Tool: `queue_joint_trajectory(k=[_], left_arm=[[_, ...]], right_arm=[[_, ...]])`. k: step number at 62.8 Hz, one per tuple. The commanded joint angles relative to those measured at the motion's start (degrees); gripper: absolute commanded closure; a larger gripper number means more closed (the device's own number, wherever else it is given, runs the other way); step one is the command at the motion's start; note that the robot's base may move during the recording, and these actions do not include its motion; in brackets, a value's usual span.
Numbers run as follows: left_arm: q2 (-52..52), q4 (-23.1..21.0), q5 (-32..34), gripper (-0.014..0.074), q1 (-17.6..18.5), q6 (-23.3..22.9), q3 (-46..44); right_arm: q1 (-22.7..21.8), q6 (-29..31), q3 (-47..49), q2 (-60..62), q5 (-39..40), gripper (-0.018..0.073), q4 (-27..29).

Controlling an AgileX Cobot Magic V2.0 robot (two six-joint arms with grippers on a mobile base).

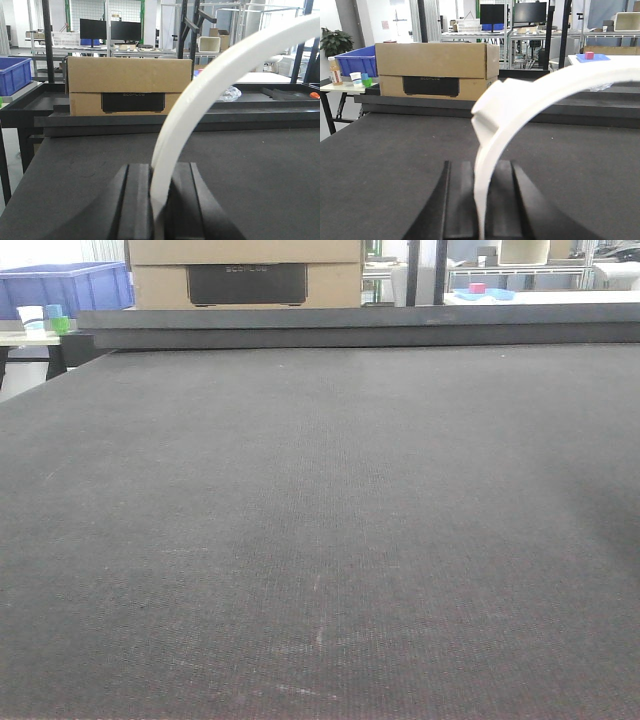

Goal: Grab PVC pipe and place in blue bin
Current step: 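Drive the base away from the table holding both pipe pieces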

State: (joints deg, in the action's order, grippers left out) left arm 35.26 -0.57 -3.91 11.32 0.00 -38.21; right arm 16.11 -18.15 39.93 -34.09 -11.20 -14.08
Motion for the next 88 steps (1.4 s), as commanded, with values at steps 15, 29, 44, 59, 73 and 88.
queue_joint_trajectory(k=[15, 29, 44, 59, 73, 88], left_arm=[[-0.49, -0.60, 1.82, 0.0707, 0.39, 0.00, -0.17], [-0.49, -0.60, 1.82, 0.0707, 0.39, 0.00, -0.17], [-0.49, -0.60, 1.82, 0.0707, 0.39, 0.00, -0.17], [-0.49, -0.60, 1.82, 0.0707, 0.39, 0.00, -0.17], [-0.49, -0.60, 1.82, 0.0707, 0.39, 0.00, -0.17], [-0.49, -0.60, 1.82, 0.0707, 0.39, 0.00, -0.17]], right_arm=[[-0.12, 0.39, 0.12, 0.23, 0.90, 0.0722, -0.70], [-0.12, 0.39, 0.12, 0.23, 1.03, 0.0722, -0.70], [-0.12, 0.39, 0.12, 0.23, 1.03, 0.0722, -0.70], [-0.12, 0.39, 0.12, 0.23, 1.03, 0.0722, -0.70], [-0.12, 0.39, 0.12, 0.23, 1.03, 0.0722, -0.70], [-0.12, 0.39, 0.12, 0.23, 1.03, 0.0722, -0.70]])
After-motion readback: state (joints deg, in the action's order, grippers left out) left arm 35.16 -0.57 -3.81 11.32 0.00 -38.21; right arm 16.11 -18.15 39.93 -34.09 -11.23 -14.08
